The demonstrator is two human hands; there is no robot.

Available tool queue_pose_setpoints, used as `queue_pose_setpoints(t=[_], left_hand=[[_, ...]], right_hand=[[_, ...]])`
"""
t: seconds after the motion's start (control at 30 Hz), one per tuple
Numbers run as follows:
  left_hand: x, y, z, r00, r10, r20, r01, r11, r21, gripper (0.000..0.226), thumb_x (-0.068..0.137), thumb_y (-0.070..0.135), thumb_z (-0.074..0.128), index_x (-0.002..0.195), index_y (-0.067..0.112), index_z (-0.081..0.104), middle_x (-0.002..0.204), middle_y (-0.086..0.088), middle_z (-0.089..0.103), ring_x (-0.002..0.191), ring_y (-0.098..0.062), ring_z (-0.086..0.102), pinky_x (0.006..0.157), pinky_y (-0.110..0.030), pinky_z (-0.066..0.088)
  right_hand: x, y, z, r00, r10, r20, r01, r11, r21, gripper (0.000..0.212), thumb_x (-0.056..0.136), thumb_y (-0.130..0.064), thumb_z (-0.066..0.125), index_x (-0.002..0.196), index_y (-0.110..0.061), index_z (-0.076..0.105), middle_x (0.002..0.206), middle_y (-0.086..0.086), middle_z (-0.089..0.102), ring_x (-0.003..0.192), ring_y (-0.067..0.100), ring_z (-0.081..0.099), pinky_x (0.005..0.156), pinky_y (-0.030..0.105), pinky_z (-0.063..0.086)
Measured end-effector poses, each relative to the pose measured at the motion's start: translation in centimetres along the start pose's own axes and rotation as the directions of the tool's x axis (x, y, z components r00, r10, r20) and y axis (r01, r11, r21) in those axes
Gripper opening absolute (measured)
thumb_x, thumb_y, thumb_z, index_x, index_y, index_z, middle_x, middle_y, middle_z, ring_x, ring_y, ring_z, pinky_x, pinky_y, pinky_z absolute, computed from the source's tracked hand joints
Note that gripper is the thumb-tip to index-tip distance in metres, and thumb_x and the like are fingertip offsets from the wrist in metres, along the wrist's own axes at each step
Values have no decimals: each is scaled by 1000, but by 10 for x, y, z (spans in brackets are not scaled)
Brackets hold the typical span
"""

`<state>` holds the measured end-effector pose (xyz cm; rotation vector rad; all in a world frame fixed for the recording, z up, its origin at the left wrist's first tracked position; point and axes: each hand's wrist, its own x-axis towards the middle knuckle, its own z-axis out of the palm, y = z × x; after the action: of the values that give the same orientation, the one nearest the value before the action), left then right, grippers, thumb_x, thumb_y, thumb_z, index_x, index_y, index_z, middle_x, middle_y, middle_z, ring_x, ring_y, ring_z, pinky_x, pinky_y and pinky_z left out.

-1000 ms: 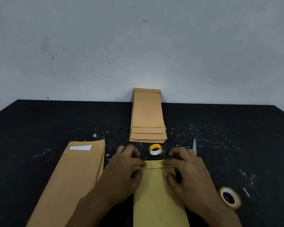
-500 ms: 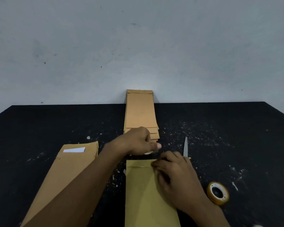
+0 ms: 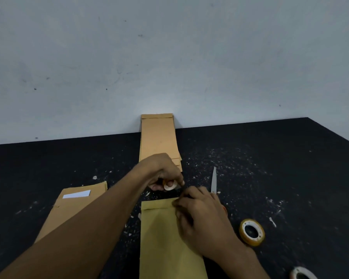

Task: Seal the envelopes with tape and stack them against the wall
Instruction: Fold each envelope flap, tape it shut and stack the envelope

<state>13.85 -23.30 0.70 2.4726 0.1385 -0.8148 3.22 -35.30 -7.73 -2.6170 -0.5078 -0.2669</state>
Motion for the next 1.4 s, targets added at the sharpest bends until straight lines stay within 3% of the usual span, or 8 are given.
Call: queue_pose_setpoints(t=[0.13, 0.3, 0.57, 0.77, 0.93, 1.1, 1.27, 1.4], left_hand=[[-3, 0, -1, 999, -26, 25, 27, 999, -30, 15, 91, 20, 68, 86, 7, 68, 73, -13, 69, 49, -15, 49, 43, -21, 33], [-10, -14, -2, 996, 24, 86, -1, 967, -255, 20, 100, 20, 53, 113, 6, 60, 84, -16, 71, 59, -18, 52, 46, -23, 41], [-54, -69, 15, 919, 336, -205, -372, 570, -733, 25, 98, 3, 51, 110, 9, 72, 109, -2, 75, 99, -17, 65, 80, -36, 54], [-65, -89, 38, 885, 304, -353, -454, 393, -799, 26, 94, 2, 57, 116, 10, 69, 112, -1, 74, 91, -13, 65, 70, -28, 57], [-64, -95, 52, 874, 293, -387, -470, 312, -825, 27, 90, 9, 62, 115, 13, 70, 112, -1, 74, 87, -11, 68, 68, -29, 58], [-64, -99, 60, 852, 353, -387, -469, 183, -864, 35, 79, 14, 66, 114, 13, 71, 110, -6, 75, 91, -12, 70, 70, -24, 56], [-67, -100, 58, 785, 367, -498, -565, 98, -819, 42, 78, 13, 66, 120, 11, 67, 117, -1, 73, 108, -12, 68, 83, -21, 55], [-71, -101, 57, 756, 336, -562, -605, 28, -796, 44, 82, 13, 67, 126, 14, 64, 126, 3, 69, 121, -12, 60, 104, -33, 47]], right_hand=[[0, 2, -2, 1000, 3, -14, -2, 1000, 25, 35, 92, -36, 46, 118, -30, 69, 112, -13, 55, 106, 13, 46, 85, 29, 32], [-1, 4, 0, 999, -14, -37, 16, 999, 41, 33, 91, -34, 50, 116, -30, 70, 111, -15, 55, 104, 11, 46, 83, 28, 30], [-2, 3, -3, 999, -19, -48, 20, 999, 26, 33, 87, -33, 49, 113, -31, 70, 110, -16, 58, 103, 7, 48, 84, 24, 31], [-2, 3, -6, 998, 15, -60, -11, 999, 52, 34, 88, -27, 65, 121, -31, 66, 115, -16, 57, 110, 6, 49, 98, 25, 38], [0, -11, -10, 970, 34, -241, 60, 926, 372, 36, 73, -45, 73, 108, -37, 72, 118, -18, 56, 117, 3, 53, 94, 21, 47], [0, -22, -4, 985, 21, -171, 74, 844, 531, 25, 80, -47, 70, 102, -37, 76, 127, -19, 54, 130, 11, 47, 101, 28, 45], [2, -30, -6, 984, 57, -167, 61, 776, 628, 21, 91, -45, 61, 101, -35, 77, 126, -15, 55, 131, 15, 49, 100, 27, 46], [3, -44, -9, 979, 116, -166, 29, 733, 680, 26, 90, -52, 56, 87, -34, 75, 113, -14, 56, 120, 14, 54, 91, 17, 45]])
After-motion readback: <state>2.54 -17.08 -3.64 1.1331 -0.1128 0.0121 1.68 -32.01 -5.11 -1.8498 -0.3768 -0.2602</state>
